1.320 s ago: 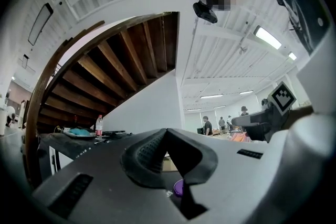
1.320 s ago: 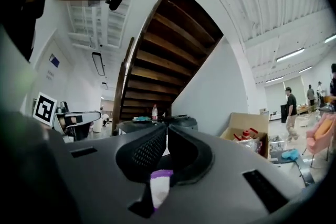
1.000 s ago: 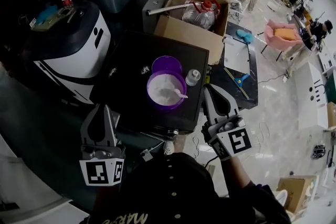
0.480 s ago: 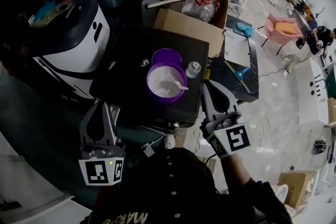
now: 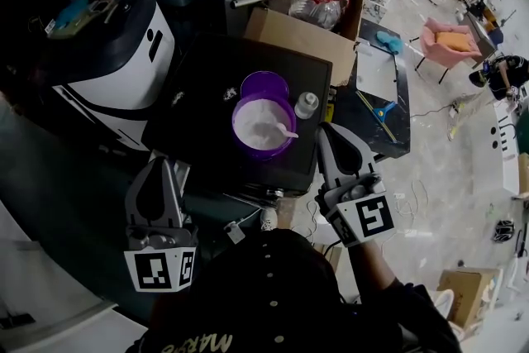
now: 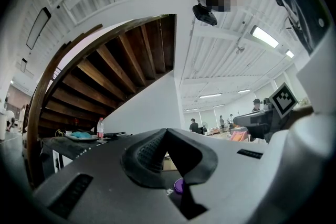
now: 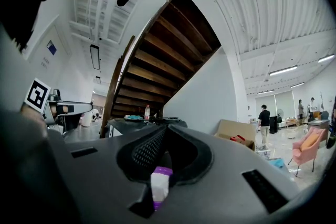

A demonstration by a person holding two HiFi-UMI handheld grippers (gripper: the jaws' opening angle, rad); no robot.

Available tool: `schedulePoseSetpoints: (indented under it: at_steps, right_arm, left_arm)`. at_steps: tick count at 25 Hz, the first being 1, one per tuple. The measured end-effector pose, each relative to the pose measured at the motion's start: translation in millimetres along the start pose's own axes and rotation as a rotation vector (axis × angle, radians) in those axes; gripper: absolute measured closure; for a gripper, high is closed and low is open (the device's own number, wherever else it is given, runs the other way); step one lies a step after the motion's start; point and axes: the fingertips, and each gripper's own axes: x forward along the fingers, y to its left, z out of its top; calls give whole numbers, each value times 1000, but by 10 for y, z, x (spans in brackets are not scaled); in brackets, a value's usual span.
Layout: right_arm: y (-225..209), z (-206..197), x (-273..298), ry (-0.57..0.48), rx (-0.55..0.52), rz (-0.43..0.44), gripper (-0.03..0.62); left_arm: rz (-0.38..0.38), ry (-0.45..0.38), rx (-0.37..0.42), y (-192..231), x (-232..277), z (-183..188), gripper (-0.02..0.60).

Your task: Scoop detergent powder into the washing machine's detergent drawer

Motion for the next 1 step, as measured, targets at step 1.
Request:
schedulePoseSetpoints:
  at_steps: [1]
  right_arm:
    - [0, -3, 9, 0, -2, 3, 565]
  left_arm:
    - [1, 1, 1, 1, 4, -5, 566]
